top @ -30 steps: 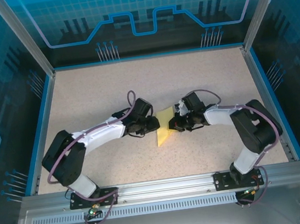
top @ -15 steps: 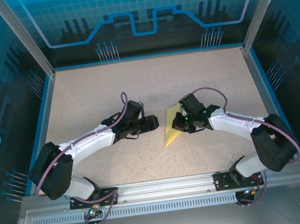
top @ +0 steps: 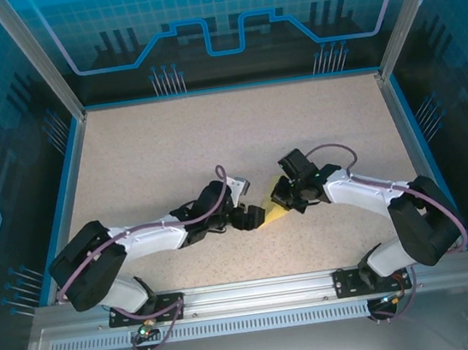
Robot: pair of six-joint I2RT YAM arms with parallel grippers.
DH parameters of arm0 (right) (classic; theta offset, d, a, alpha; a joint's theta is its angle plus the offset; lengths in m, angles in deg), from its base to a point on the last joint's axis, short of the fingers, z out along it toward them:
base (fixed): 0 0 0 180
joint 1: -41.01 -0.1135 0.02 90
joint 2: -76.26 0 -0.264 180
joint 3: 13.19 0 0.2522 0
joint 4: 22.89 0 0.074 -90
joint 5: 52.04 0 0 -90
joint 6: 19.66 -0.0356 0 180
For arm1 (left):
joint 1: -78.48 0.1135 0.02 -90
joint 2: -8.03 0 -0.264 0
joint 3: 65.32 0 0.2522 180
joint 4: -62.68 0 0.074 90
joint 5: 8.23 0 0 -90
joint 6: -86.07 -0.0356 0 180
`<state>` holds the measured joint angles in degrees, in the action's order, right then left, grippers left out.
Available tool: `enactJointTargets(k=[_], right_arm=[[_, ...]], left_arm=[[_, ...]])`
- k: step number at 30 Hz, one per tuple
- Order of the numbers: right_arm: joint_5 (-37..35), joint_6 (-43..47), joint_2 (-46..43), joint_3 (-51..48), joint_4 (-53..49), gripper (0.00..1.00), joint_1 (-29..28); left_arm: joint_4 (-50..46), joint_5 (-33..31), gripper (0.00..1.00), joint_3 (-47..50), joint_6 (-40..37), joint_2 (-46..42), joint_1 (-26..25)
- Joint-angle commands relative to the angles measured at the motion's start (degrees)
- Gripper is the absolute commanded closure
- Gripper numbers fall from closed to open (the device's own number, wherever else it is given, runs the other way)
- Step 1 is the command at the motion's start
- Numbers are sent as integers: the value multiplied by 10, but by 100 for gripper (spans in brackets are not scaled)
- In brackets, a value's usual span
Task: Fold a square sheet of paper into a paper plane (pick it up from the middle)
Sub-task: Fourth fold the wing at the center of the table.
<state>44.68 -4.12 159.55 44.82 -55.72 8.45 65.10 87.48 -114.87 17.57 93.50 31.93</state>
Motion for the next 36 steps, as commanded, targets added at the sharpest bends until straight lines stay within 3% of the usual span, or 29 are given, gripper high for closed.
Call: enactJointTargets(k=[1,7,16,29,36], right_arm=[[19,-35,10,12,-35,99,11],[44,-46,18,24,-46,98,22],[76,-47,25,40,-61,97,41],[92,-37,38,55,-73,95,42],[83,-29,41,58,-84,83,43]], left_arm=[[92,16,22,13,-79,23,-11],[139,-7,28,12,-158,60,-27],[200,14,34,12,-223,113,-29],[205,7,58,-12,-252,155,-30],[195,13,72,-11,-247,148,-30]])
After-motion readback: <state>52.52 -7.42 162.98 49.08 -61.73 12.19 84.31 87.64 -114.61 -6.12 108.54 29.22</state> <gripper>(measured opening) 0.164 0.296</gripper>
